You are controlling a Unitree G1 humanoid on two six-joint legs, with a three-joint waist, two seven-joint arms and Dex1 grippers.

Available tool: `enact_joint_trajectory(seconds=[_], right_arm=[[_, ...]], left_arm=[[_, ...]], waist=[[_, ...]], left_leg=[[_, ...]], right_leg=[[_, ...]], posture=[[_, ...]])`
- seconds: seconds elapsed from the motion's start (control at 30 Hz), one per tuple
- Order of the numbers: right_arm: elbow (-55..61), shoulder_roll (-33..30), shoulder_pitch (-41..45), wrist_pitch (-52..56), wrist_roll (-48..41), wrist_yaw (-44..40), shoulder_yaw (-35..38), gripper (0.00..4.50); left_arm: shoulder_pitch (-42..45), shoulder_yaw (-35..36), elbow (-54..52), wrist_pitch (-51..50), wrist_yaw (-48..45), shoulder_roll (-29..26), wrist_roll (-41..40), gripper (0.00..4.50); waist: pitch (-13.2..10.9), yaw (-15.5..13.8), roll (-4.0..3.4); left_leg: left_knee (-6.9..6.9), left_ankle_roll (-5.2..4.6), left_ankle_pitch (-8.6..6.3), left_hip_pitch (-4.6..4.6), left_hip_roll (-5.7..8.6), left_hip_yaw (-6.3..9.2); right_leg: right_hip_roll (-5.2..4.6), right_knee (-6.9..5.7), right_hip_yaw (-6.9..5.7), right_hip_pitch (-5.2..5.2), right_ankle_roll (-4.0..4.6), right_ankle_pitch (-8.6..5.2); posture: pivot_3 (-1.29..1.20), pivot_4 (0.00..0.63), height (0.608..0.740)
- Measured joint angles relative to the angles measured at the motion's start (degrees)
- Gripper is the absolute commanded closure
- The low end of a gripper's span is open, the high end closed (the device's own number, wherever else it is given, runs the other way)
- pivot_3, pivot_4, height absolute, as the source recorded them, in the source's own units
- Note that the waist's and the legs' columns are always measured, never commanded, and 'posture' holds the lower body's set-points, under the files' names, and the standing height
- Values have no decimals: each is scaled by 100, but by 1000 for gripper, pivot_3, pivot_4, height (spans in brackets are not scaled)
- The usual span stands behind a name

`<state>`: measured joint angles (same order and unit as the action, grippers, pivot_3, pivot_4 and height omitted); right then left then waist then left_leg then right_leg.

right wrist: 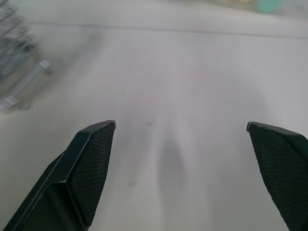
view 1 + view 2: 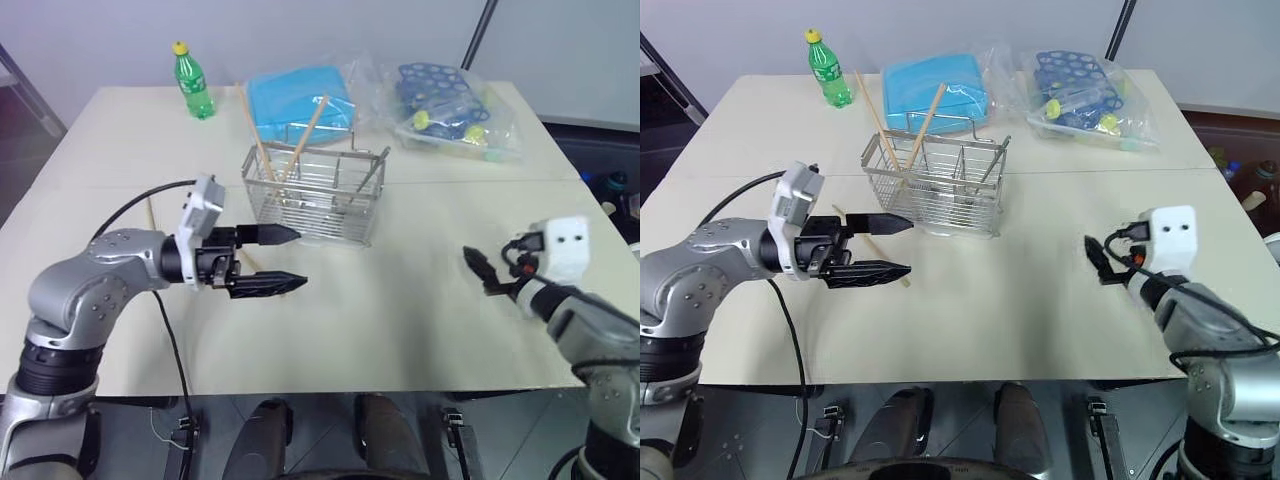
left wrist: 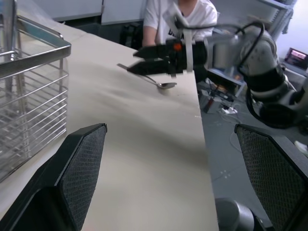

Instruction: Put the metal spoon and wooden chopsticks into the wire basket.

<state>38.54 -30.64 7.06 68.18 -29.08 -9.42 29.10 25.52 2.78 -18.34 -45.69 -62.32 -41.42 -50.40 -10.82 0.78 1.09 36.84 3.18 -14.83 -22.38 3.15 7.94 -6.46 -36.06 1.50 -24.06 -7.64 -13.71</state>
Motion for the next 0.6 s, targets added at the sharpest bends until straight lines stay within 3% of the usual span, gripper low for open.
enact_joint_trajectory(seconds=[0.2, 0.6], right_arm=[[-201, -458, 184, 513, 132, 87, 332, 0], [-1274, -966, -91, 279, 462, -364, 235, 0]], left_arm=[[21, -165, 151, 183, -115, 118, 240, 33], [-59, -179, -44, 267, -55, 158, 352, 33]], waist=[[-1, -4, -1], [0, 6, -2]], left_leg=[[0, -3, -2, -2, 0, -2], [3, -9, -4, -1, -1, -6]], right_leg=[[0, 1, 0, 0, -9, 5], [0, 1, 0, 1, -10, 6]], posture=[[0, 150, 740], [0, 150, 740]])
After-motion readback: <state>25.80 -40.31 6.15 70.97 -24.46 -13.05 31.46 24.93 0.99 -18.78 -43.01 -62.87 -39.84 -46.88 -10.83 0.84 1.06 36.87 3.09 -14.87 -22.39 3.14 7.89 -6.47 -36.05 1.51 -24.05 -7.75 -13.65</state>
